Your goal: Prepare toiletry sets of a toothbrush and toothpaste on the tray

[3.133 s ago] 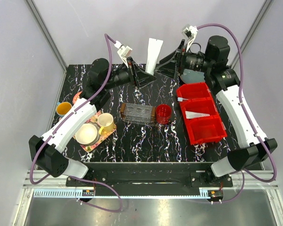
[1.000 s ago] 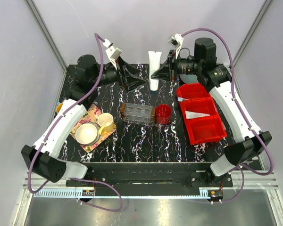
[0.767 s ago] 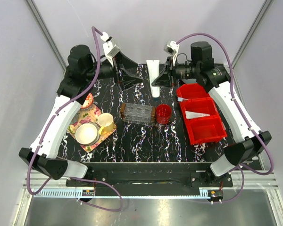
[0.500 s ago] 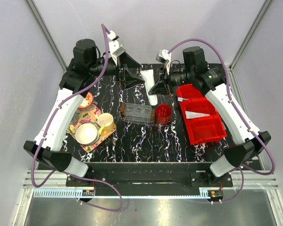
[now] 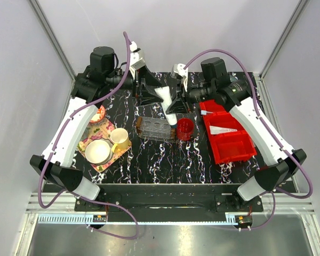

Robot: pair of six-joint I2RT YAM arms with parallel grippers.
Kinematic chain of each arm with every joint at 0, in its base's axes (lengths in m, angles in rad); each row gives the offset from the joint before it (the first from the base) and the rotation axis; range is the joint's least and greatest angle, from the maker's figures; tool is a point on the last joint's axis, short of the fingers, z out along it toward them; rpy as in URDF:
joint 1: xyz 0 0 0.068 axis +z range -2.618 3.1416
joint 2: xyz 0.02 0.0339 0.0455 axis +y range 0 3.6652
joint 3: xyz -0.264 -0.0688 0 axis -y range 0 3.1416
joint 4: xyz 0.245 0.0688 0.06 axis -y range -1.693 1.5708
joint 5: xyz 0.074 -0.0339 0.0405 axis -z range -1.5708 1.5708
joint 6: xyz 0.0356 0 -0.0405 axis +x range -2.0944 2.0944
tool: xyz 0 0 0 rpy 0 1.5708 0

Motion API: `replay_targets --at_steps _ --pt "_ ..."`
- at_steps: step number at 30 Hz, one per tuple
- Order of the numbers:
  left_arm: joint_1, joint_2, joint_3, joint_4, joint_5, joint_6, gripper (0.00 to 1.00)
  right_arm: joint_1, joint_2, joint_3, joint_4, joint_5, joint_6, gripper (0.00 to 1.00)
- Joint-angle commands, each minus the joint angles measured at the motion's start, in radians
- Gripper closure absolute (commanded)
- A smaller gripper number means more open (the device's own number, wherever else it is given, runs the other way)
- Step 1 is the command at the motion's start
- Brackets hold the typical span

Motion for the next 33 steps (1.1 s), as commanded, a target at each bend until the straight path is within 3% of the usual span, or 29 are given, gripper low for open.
replay_targets --at_steps 1,21,31,33 --pt "-0.001 -0.015 0.014 0.013 0.069 0.02 0.27 0.02 -0.022 0.003 0.017 0.013 -0.03 0.95" --pt "-0.031 0.014 -0.009 0.013 0.117 0.002 0.6 0.047 -0.017 -0.006 0.015 0.058 -0.057 0.95" --pt "-0.042 0.022 -0.019 -0.01 0.124 0.011 1.0 0.049 -0.028 -0.006 0.02 0.09 -0.067 0.94" --pt "-0.044 0.017 -0.022 -0.01 0.121 0.008 1.0 0.049 -0.028 -0.005 0.021 0.105 -0.065 0.92"
